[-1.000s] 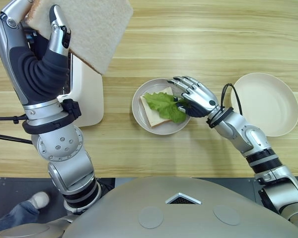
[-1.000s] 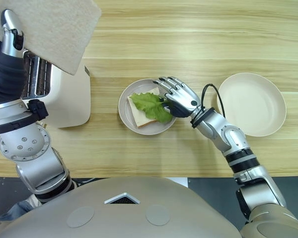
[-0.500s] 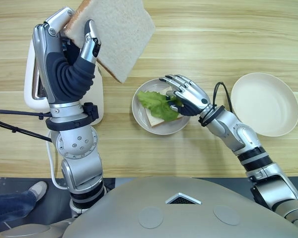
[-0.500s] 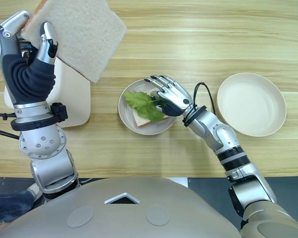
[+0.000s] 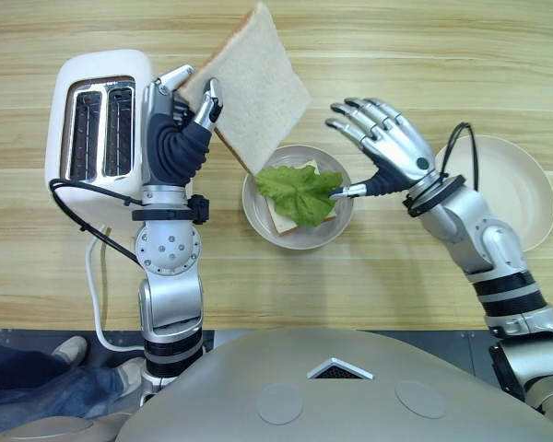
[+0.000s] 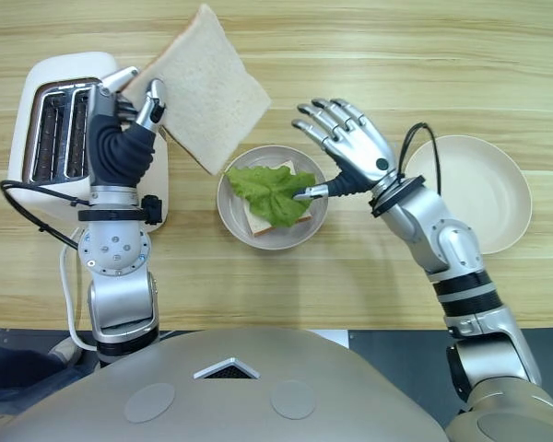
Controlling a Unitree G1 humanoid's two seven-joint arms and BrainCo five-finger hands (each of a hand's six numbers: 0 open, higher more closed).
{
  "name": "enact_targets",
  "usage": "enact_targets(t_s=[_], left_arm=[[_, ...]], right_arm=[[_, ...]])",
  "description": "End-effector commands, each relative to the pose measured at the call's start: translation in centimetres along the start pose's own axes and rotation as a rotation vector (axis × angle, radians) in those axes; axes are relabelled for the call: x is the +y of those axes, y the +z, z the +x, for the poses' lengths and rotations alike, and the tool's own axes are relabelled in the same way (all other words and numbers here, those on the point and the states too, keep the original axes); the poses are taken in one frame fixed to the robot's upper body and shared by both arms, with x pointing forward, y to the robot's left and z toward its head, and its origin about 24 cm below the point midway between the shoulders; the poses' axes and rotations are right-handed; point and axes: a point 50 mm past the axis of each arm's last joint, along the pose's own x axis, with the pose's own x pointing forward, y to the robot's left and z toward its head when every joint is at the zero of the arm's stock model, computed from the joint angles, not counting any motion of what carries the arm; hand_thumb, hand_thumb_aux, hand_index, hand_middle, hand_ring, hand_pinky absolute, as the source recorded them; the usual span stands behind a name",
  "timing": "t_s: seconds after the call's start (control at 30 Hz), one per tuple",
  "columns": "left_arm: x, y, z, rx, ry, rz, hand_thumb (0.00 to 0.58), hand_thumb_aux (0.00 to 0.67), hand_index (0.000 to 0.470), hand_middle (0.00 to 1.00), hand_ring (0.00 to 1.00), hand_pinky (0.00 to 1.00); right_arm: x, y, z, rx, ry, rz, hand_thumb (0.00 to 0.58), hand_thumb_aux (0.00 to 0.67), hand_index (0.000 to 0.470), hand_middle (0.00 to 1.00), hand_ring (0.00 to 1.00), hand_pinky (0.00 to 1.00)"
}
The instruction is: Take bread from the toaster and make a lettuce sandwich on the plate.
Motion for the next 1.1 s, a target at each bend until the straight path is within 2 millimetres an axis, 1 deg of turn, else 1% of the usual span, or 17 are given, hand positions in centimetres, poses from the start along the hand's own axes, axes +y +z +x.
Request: enact_targets(t_s=[0.03, 0.13, 0.2, 0.27, 0.4, 0.47, 0.6, 0.73, 0.87, 0.97, 1.1], left_arm=[[-1.6, -2.2, -0.2, 0.106, -0.103, -0.098, 0.580, 0.670, 0.470, 1.00, 1.00, 1.00], [-3.0, -3.6, -0.5, 0.169, -0.200, -0.174, 0.580, 0.670, 0.470, 1.00, 1.00, 1.00], [-3.6, -4.4, -0.5, 0.196, -0.246, -0.217, 0.580, 0.670, 0.470, 1.00, 1.00, 1.00], [-4.0, -4.8, -0.4, 0.203, -0.291, -0.257, 0.580, 0.670, 0.470, 1.00, 1.00, 1.00], [-4.3, -5.1, 0.1, 0.182, -0.366, -0.239, 0.580, 0.670, 0.470, 1.00, 1.00, 1.00], [-4.2, -5.2, 0.4, 0.170, -0.396, -0.219, 0.580, 0.670, 0.470, 1.00, 1.00, 1.00], [-3.6, -5.4, 1.2, 0.141, -0.433, -0.165, 0.580, 0.670, 0.470, 1.00, 1.00, 1.00], [-3.8, -6.1, 1.4, 0.159, -0.486, -0.124, 0.580, 0.670, 0.470, 1.00, 1.00, 1.00], [-4.2, -7.2, 1.1, 0.198, -0.534, -0.086, 0.580, 0.670, 0.470, 1.00, 1.00, 1.00], [-4.7, -7.8, 0.9, 0.225, -0.566, -0.091, 0.580, 0.670, 0.470, 1.00, 1.00, 1.00], [-5.4, -8.2, 0.7, 0.237, -0.598, -0.105, 0.580, 0.670, 0.470, 1.00, 1.00, 1.00]], right_arm=[[-1.5, -0.9, -1.4, 0.044, 0.013, -0.043, 0.000, 0.000, 0.000, 0.00, 0.00, 0.00], [-2.1, -1.4, -2.1, 0.083, -0.009, -0.013, 0.000, 0.000, 0.000, 0.00, 0.00, 0.00], [-2.1, -1.8, -2.4, 0.109, -0.021, 0.011, 0.000, 0.000, 0.000, 0.00, 0.00, 0.00], [-2.0, -1.9, -2.6, 0.130, -0.048, 0.053, 0.000, 0.000, 0.000, 0.00, 0.00, 0.00], [-1.8, -1.6, -3.3, 0.145, -0.105, 0.122, 0.000, 0.000, 0.000, 0.00, 0.00, 0.00], [-1.7, -0.8, -3.3, 0.119, -0.129, 0.148, 0.000, 0.000, 0.000, 0.00, 0.00, 0.00], [-0.9, 1.2, -3.4, 0.039, -0.140, 0.199, 0.000, 0.000, 0.000, 0.00, 0.00, 0.00], [0.2, 3.5, -3.2, -0.057, -0.100, 0.237, 0.000, 0.000, 0.000, 0.00, 0.00, 0.00], [1.5, 5.5, -3.3, -0.136, -0.036, 0.282, 0.000, 0.000, 0.000, 0.00, 0.00, 0.00], [2.3, 6.2, -3.3, -0.159, -0.002, 0.293, 0.000, 0.000, 0.000, 0.00, 0.00, 0.00], [2.6, 6.9, -3.0, -0.176, 0.008, 0.298, 0.000, 0.000, 0.000, 0.00, 0.00, 0.00]])
